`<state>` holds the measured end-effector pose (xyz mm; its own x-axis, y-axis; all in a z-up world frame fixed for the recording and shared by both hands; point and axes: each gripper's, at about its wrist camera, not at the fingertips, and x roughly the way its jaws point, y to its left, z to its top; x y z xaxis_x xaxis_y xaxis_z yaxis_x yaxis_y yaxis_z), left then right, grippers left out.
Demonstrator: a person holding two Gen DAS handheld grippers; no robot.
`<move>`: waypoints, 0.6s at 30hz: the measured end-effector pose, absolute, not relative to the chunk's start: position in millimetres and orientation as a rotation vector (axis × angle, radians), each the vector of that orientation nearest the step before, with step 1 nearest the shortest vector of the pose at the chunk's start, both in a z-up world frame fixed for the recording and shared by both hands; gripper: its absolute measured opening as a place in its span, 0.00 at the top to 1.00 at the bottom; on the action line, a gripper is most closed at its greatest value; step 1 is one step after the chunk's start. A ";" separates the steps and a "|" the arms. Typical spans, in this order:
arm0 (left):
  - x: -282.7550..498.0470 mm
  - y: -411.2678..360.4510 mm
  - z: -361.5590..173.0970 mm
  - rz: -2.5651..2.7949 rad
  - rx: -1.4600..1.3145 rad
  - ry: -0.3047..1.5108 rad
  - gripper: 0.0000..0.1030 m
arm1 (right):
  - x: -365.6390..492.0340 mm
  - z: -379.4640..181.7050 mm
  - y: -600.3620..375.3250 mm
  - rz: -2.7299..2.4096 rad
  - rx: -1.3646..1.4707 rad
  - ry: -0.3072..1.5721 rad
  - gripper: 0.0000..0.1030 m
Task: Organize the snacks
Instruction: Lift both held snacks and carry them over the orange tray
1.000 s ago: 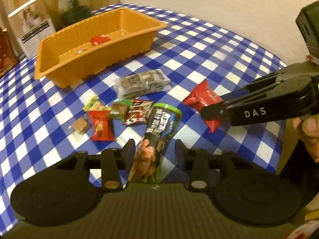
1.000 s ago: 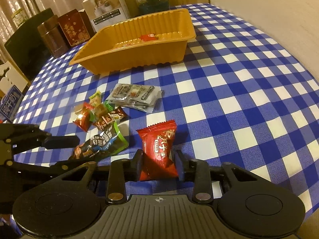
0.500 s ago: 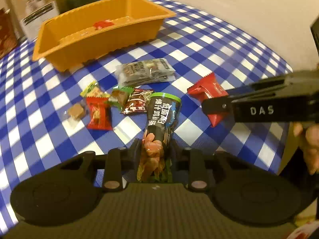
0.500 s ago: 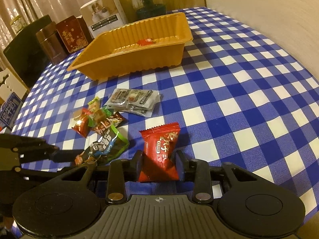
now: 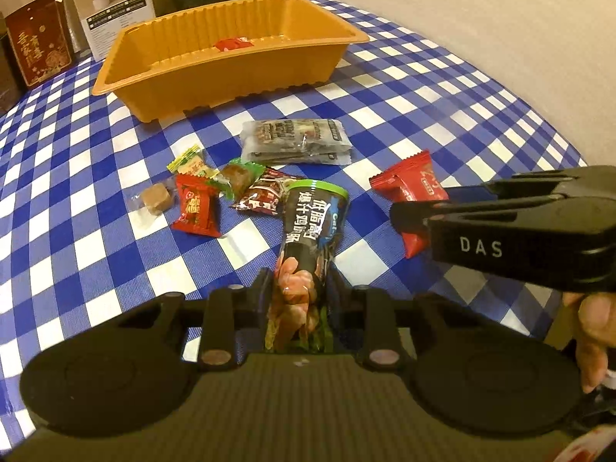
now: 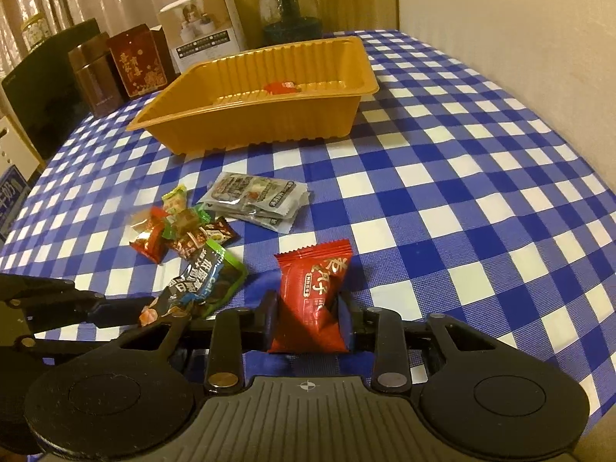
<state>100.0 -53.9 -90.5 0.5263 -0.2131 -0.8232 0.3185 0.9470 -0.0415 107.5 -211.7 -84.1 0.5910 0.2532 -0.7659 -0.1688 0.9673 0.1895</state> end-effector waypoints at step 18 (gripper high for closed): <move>69.8 -50.7 -65.2 -0.237 -0.005 0.959 0.74 | 90.8 -58.3 -221.1 0.260 0.130 0.888 0.70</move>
<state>69.8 -50.7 -65.2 0.5508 -0.2020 -0.8098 0.1979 0.9742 -0.1085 90.8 -221.1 -58.3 0.6018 0.2773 -0.7489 -0.1700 0.9608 0.2192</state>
